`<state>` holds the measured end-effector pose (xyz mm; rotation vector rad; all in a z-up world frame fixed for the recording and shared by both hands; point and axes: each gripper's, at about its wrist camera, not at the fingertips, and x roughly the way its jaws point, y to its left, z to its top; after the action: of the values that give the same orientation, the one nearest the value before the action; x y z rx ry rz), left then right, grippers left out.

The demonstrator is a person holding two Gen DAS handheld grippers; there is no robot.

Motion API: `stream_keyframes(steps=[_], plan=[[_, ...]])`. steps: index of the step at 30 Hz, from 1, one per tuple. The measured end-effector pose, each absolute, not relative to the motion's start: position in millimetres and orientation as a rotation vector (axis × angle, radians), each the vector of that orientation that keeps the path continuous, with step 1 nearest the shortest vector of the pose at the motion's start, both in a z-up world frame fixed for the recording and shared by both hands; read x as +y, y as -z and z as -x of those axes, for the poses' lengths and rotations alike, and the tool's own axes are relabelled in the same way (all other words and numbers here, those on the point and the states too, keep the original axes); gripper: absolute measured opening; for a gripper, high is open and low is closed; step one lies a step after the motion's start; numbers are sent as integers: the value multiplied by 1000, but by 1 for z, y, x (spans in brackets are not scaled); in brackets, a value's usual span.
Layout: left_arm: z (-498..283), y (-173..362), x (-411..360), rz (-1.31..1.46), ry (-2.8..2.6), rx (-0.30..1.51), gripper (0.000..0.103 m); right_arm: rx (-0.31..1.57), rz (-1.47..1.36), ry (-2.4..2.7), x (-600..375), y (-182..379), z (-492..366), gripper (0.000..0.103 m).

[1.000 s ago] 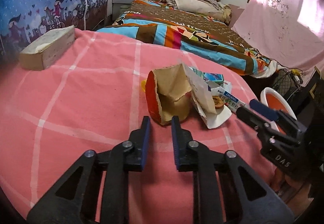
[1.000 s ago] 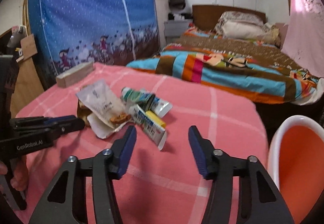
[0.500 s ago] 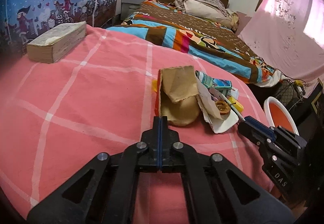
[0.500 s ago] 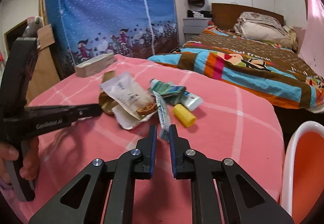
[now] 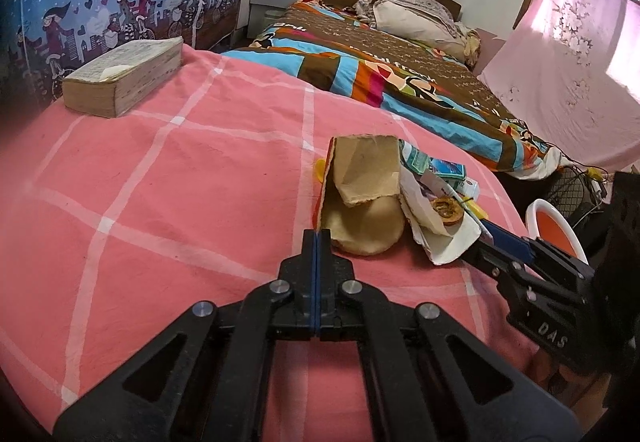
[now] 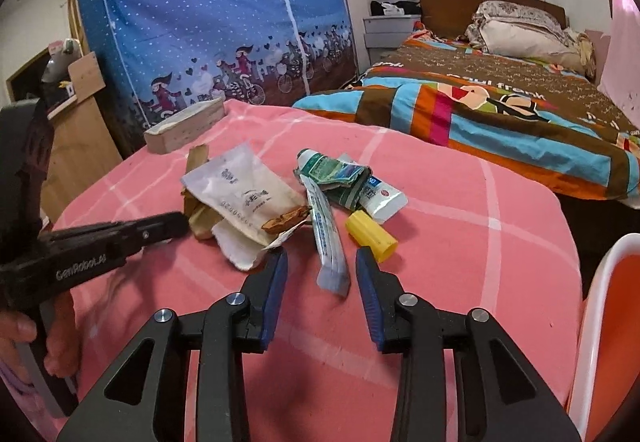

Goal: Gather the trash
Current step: 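Grasp the white toothbrush with the right tool while the left tool grasps the brown paper bag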

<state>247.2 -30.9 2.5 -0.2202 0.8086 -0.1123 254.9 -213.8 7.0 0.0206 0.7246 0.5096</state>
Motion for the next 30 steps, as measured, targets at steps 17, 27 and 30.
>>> stream_keyframes(steps=[17, 27, 30], plan=[[-236, -14, -36, 175, 101, 732, 3, 705, -23, -489, -211, -6, -254, 3], [-241, -14, -35, 166, 91, 751, 4, 573, -54, -485, -223, -22, -236, 3], [-245, -10, -35, 173, 93, 778, 9, 570, -51, -485, -223, -22, -235, 3]])
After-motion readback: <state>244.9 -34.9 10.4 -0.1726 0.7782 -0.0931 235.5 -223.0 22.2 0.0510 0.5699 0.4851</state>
